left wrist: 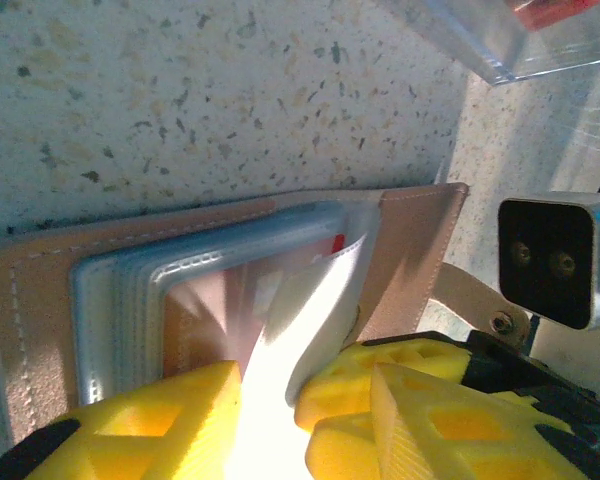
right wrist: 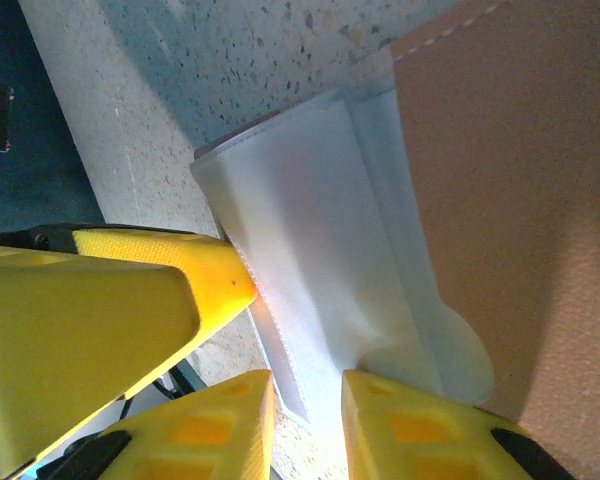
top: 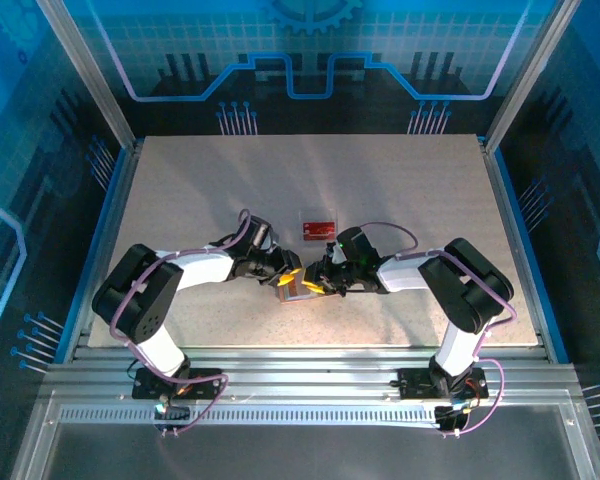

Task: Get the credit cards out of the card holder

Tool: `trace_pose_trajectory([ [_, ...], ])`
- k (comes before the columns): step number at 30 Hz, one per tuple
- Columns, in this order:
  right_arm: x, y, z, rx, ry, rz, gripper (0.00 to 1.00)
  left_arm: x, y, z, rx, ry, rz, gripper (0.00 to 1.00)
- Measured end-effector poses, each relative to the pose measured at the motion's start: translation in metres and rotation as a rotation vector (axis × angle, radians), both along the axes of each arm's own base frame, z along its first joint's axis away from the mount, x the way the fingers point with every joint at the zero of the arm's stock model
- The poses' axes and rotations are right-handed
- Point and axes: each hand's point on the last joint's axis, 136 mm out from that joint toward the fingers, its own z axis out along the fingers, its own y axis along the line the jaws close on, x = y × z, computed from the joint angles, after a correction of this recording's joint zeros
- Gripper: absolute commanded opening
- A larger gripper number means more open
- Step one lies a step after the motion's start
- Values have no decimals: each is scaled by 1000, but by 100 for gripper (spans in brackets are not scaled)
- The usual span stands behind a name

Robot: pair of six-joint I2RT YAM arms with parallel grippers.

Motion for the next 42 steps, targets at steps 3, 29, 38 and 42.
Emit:
trace_pose_trajectory([
  [3,0,0,0,0,0,0,25,-2,-1,-1,2,4,-4,39],
  [29,-3,-3,-1,-47,13,24,25,0,-3,4,8,3,-13,47],
  [38,-3,-3,-1,-47,12,23,25,0,-4,3,7,5,-12,47],
  [42,-3,-3,1,-43,9,22,28,0,-4,3,4,2,-12,47],
])
